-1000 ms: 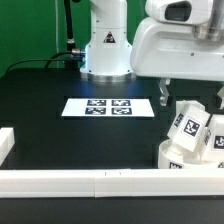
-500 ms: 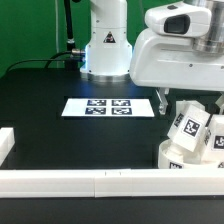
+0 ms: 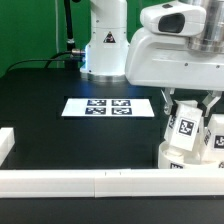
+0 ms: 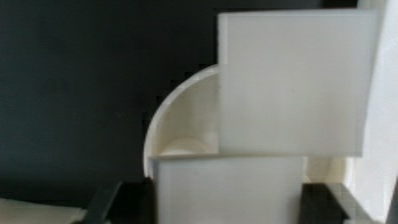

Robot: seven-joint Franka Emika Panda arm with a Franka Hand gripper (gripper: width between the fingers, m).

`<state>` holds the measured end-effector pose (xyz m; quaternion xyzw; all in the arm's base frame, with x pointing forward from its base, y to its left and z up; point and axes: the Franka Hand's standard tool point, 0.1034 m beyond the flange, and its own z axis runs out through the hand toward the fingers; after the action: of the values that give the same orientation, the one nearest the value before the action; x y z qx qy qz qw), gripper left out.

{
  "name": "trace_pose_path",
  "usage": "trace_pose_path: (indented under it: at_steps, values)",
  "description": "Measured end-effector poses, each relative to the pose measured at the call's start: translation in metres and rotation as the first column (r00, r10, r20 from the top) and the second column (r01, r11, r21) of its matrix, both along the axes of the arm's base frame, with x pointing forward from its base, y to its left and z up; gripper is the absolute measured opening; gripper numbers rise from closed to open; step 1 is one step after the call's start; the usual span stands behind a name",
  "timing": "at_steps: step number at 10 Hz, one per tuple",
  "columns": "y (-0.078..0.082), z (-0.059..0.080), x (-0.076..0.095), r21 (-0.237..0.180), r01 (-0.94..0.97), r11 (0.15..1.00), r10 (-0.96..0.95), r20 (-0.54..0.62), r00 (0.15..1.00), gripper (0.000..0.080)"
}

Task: Assemble stool

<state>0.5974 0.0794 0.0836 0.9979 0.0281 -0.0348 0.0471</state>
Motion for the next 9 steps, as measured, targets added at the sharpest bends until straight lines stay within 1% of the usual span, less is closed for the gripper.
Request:
trace_pose_path:
  at_steps: [2,3,4,5,7,8,9]
  values:
    - [-0.002,0.000,0.000,0.001,-0.007,1.000,0.007,0.000,1.000,0.0355]
    - [-0.007,0.001,0.001,0.006,-0.025,1.000,0.025,-0.002,1.000,0.0355]
    - [-0.015,0.003,0.003,0.028,-0.032,0.999,0.032,-0.003,0.999,0.0355]
    - [-0.025,0.004,0.005,0.063,0.010,0.998,-0.010,-0.004,1.000,0.0355]
    - [-0.033,0.003,0.005,0.110,0.103,0.989,-0.103,-0.010,0.995,0.0352]
    - [-0.037,-0.001,0.006,0.120,0.126,0.985,-0.126,-0.012,0.992,0.0348]
    - [-0.038,-0.003,0.006,0.118,0.126,0.985,-0.126,-0.011,0.992,0.0343]
